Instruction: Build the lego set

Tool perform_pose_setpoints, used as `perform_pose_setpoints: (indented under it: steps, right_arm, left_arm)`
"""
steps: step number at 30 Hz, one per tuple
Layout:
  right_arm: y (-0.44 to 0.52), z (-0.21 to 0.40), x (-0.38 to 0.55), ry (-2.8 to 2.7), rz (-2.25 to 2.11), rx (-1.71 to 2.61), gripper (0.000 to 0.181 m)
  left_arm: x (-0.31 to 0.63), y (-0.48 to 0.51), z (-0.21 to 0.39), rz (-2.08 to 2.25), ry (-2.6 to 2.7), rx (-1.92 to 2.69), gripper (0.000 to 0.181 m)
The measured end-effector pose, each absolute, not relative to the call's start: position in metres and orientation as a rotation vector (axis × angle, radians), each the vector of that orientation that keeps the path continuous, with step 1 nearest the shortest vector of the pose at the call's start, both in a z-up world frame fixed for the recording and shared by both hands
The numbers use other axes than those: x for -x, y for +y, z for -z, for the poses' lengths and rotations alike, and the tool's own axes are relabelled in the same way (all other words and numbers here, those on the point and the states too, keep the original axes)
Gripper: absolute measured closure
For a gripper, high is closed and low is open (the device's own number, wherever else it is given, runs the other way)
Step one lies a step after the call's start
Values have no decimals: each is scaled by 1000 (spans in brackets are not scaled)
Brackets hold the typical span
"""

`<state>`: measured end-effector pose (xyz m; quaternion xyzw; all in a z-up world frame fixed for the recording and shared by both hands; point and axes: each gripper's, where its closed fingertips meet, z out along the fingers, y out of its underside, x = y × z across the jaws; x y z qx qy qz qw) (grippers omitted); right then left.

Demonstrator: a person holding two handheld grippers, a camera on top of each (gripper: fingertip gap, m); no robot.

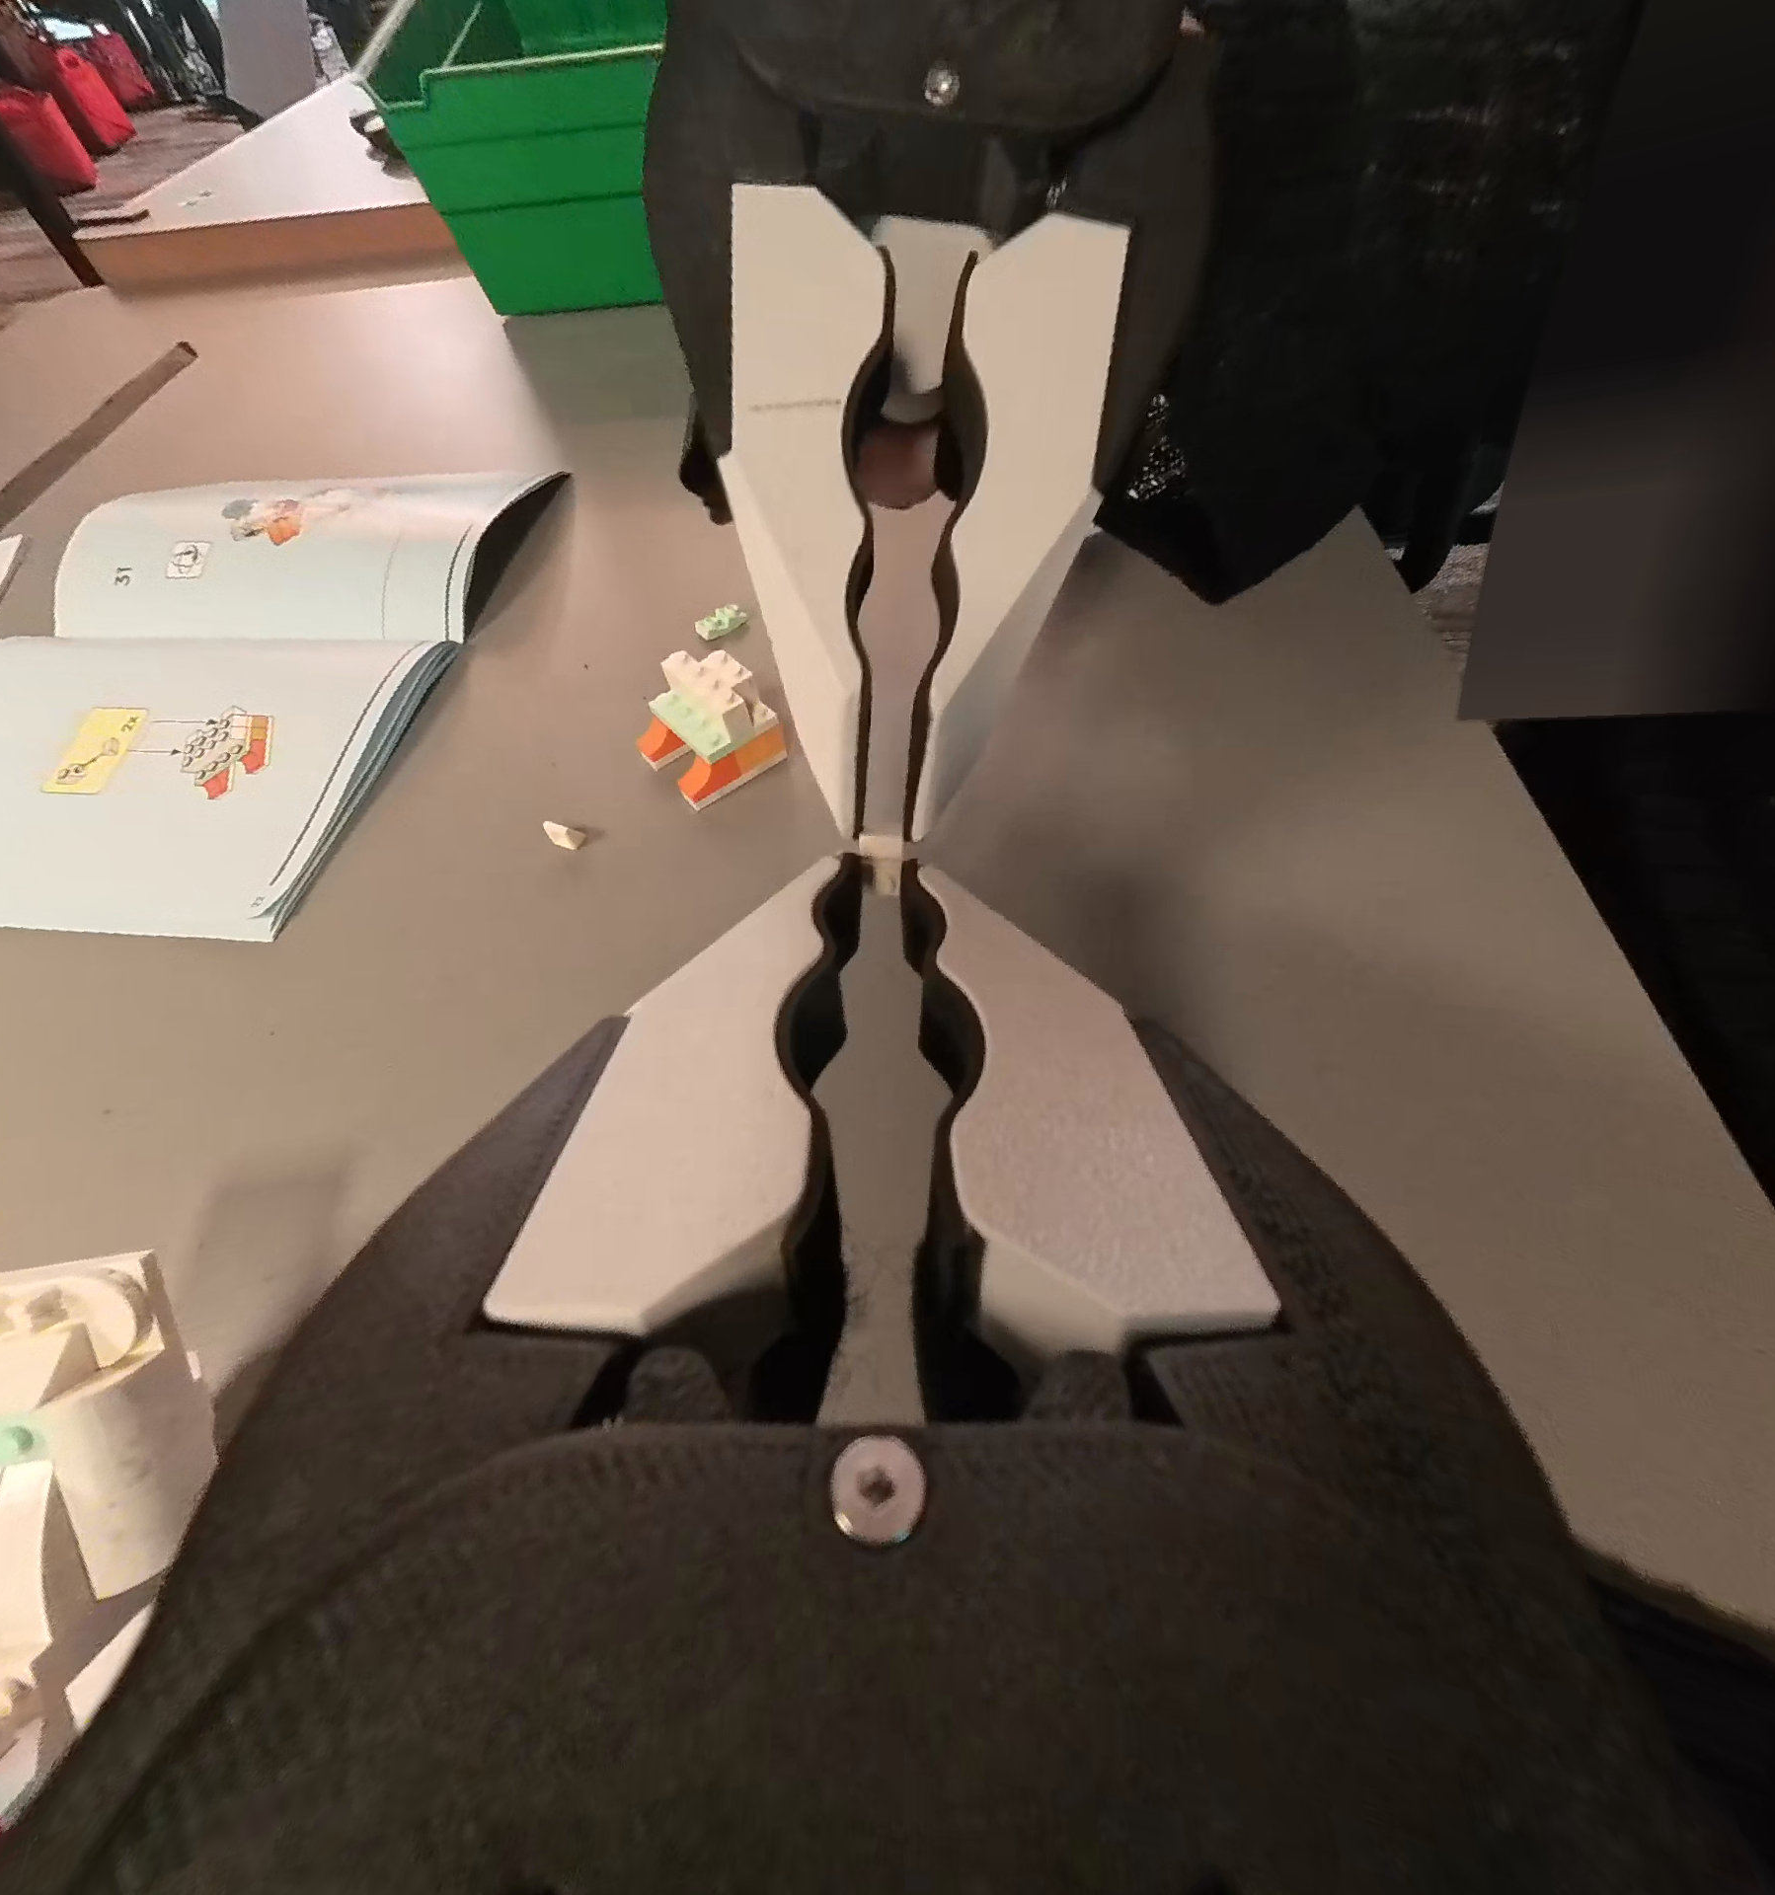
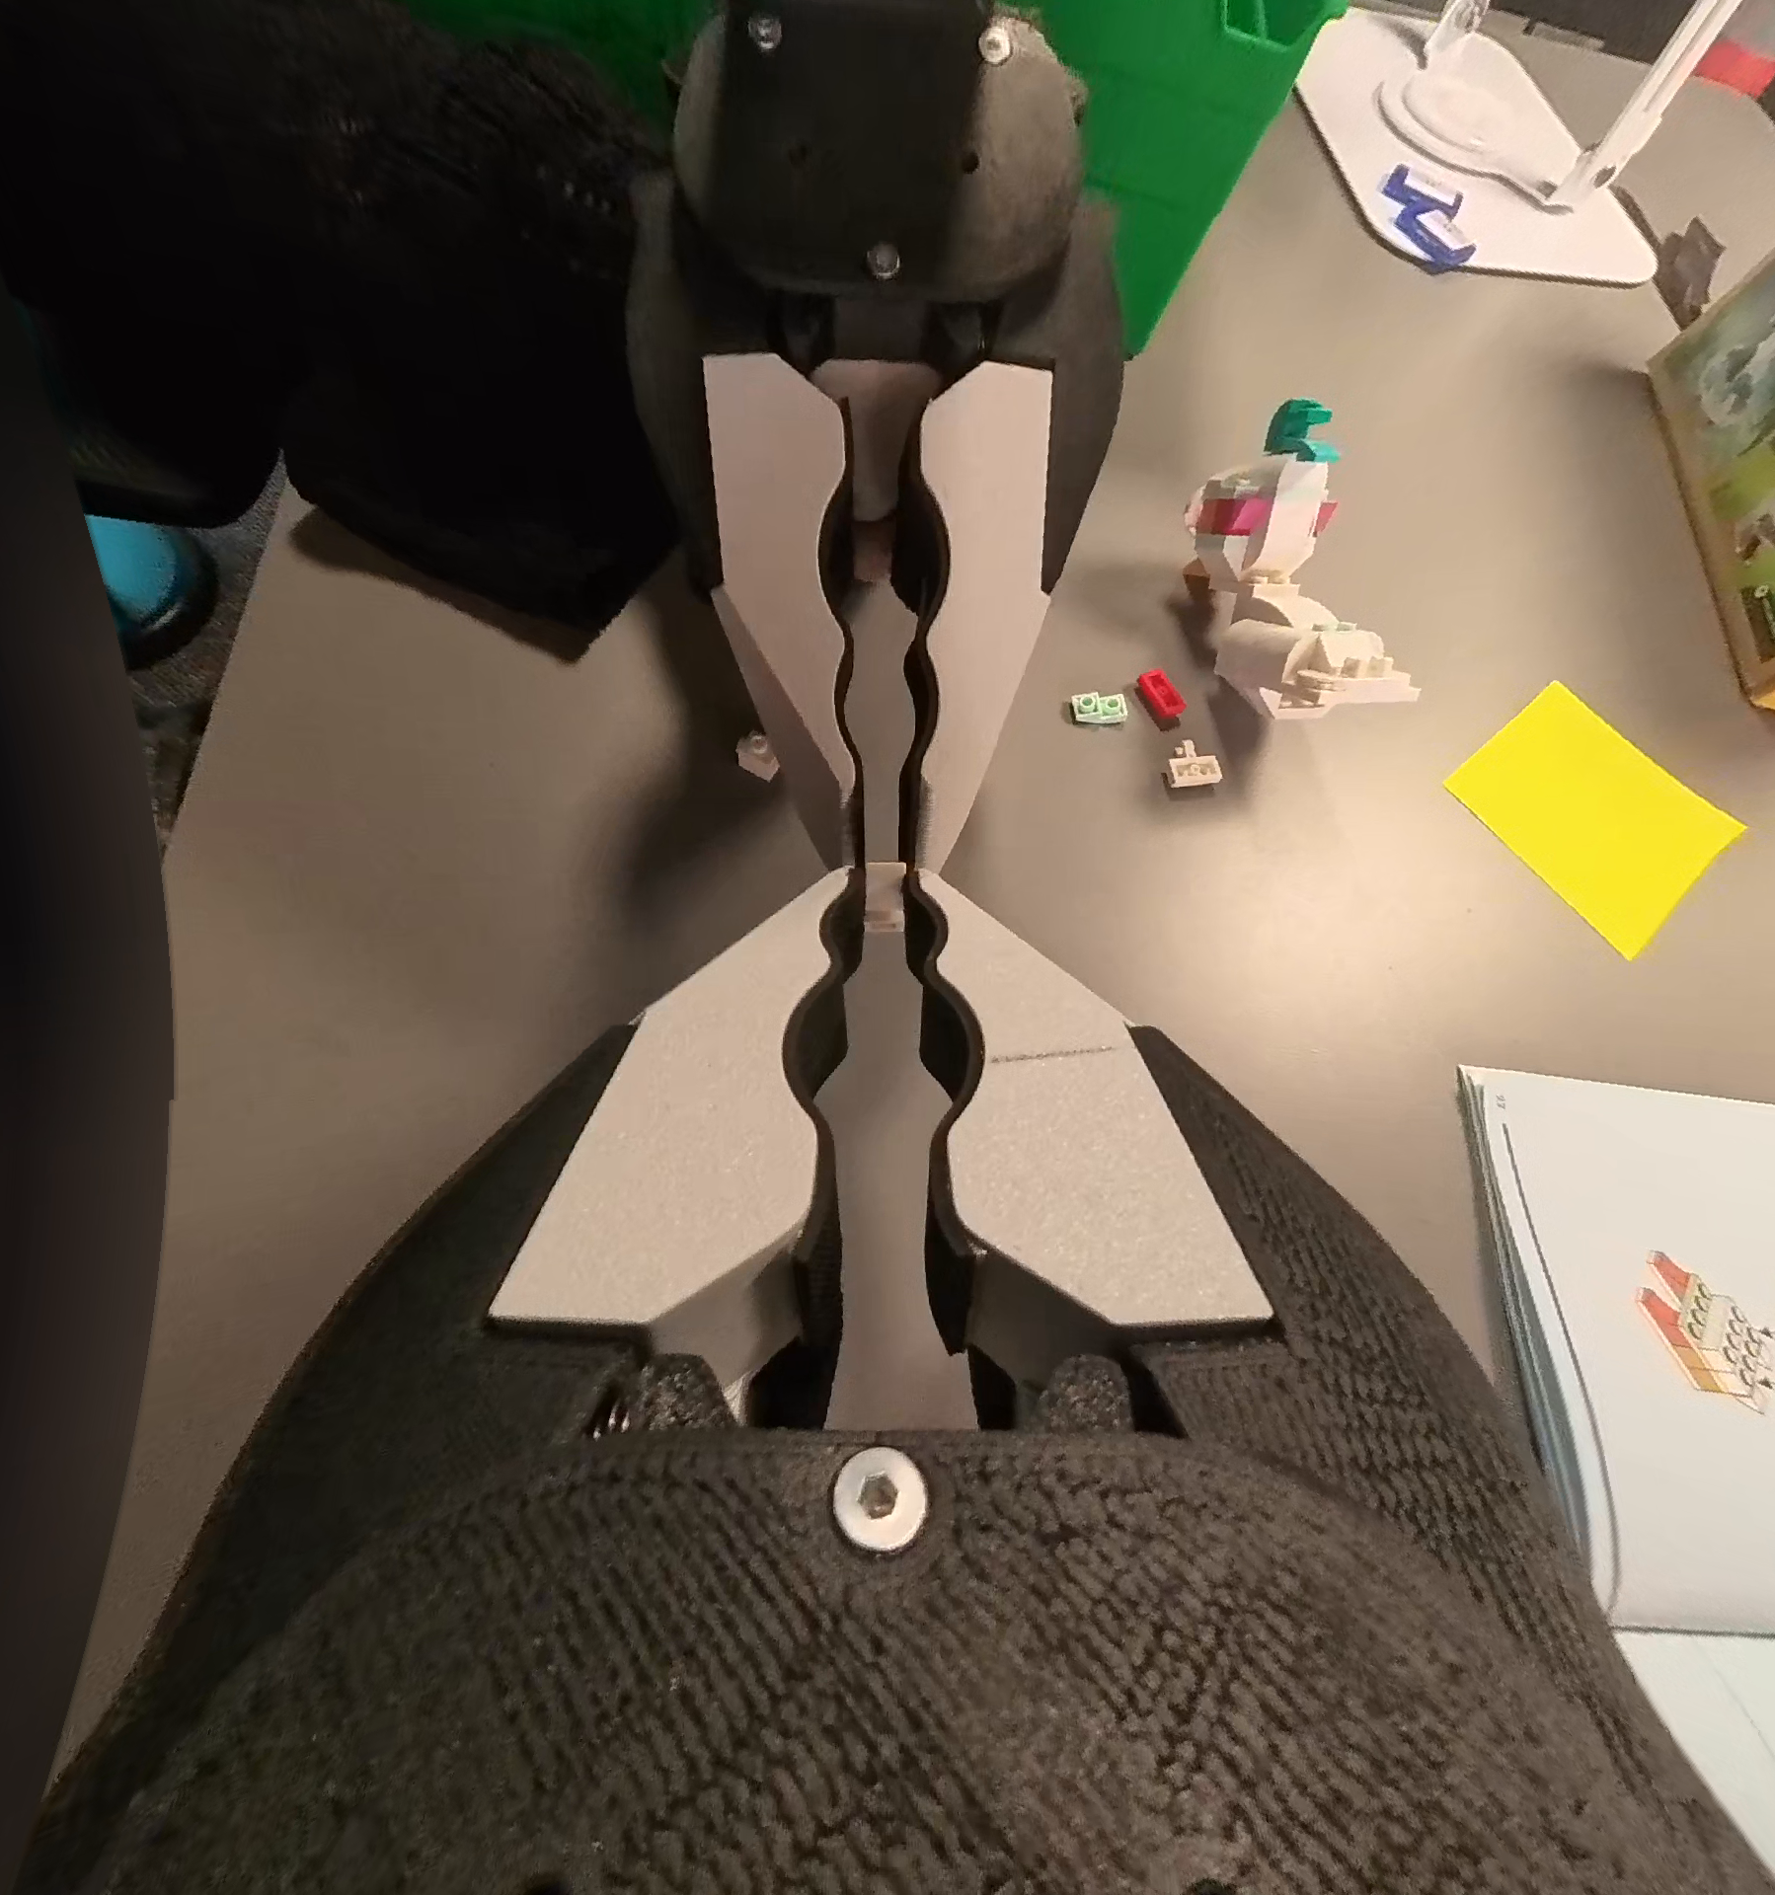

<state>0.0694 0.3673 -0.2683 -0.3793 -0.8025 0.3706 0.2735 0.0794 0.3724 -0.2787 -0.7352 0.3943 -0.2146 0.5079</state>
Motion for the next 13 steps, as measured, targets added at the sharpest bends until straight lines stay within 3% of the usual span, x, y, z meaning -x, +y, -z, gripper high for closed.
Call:
perform_pose_setpoints:
  steps: [1,8,13]
  right_arm:
    - [367,268,-69,-2159,-997,1021,176]
    - [368,267,-70,-2146,-1009,1033,169]
    - [367,256,-72,-2072,-907,767,140]
  left_arm:
    - [-79,372,279,518,950,1772,175]
    - [-79,373,280,522,954,1782,175]
    - [-79,371,277,622,899,1802,174]
